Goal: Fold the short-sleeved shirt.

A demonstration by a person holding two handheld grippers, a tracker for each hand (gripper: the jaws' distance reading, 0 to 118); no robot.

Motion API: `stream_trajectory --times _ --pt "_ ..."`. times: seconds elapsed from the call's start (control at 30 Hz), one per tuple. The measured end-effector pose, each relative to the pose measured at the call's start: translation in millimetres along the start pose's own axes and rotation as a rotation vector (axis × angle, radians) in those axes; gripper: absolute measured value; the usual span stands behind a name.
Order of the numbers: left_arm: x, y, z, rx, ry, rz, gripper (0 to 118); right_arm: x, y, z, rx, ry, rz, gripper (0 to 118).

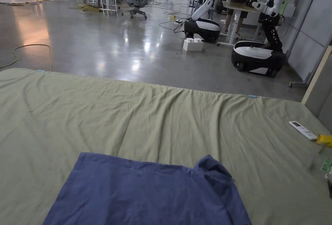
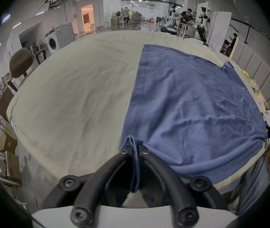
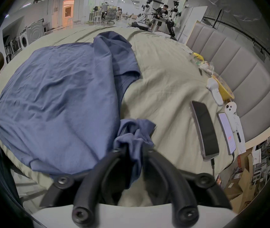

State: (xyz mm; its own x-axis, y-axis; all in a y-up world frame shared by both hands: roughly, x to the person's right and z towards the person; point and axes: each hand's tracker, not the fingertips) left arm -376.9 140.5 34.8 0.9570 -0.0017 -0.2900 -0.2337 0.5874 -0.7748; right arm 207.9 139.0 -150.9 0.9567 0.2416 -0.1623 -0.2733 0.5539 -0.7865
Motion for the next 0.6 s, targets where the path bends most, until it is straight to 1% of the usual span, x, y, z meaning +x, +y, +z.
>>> stream_trajectory --times 0.03,0.07,0.1,0.13,0.17,0.2,0.3,0.37,0.5,0.53,0.57,0.6 --pt "2.3 4.1 -0.3 0.019 0.002 -0.015 14 0.7 4.7 2.7 0.024 -0.010 -0.005 28" --pt "3.9 9.7 -0.5 0.047 0.003 -0.033 27 1.9 10.5 5.7 0.055 -0.010 -0.011 42" --pt "6.3 16.4 0.0 0.074 0.006 -0.051 43 3.5 16.8 9.0 0.089 -0.003 -0.020 56" --pt "9.3 23.7 0.9 0.100 0.004 -0.062 61 5.0 23.6 14.5 0.126 0.007 -0.028 71" --pt "15.0 31.2 3.1 0.142 -0.001 -0.073 66 6.0 32.3 19.9 0.175 0.014 -0.042 77" --pt "19.1 41.0 4.1 0.188 -0.013 -0.087 66 6.1 41.1 25.0 0.223 0.015 -0.052 81" --pt "37.0 66.1 6.3 0.313 -0.030 -0.089 66 2.3 69.3 39.5 0.361 0.018 -0.068 83" --pt "51.1 80.8 7.4 0.413 -0.026 -0.081 66 -3.8 87.9 48.6 0.469 0.021 -0.103 83" --pt "82.0 107.4 11.7 0.583 -0.021 -0.062 65 -21.0 121.0 59.4 0.625 0.024 -0.150 82" --pt "89.4 114.4 12.7 0.615 -0.024 -0.063 63 -26.5 129.5 60.9 0.662 0.024 -0.154 82" --pt "73.2 101.1 5.5 0.654 -0.026 -0.065 63 -31.8 137.0 62.8 0.682 0.020 -0.158 80" --pt "73.1 101.6 4.7 0.680 -0.023 -0.065 61 -36.4 143.0 64.9 0.704 0.013 -0.165 76"
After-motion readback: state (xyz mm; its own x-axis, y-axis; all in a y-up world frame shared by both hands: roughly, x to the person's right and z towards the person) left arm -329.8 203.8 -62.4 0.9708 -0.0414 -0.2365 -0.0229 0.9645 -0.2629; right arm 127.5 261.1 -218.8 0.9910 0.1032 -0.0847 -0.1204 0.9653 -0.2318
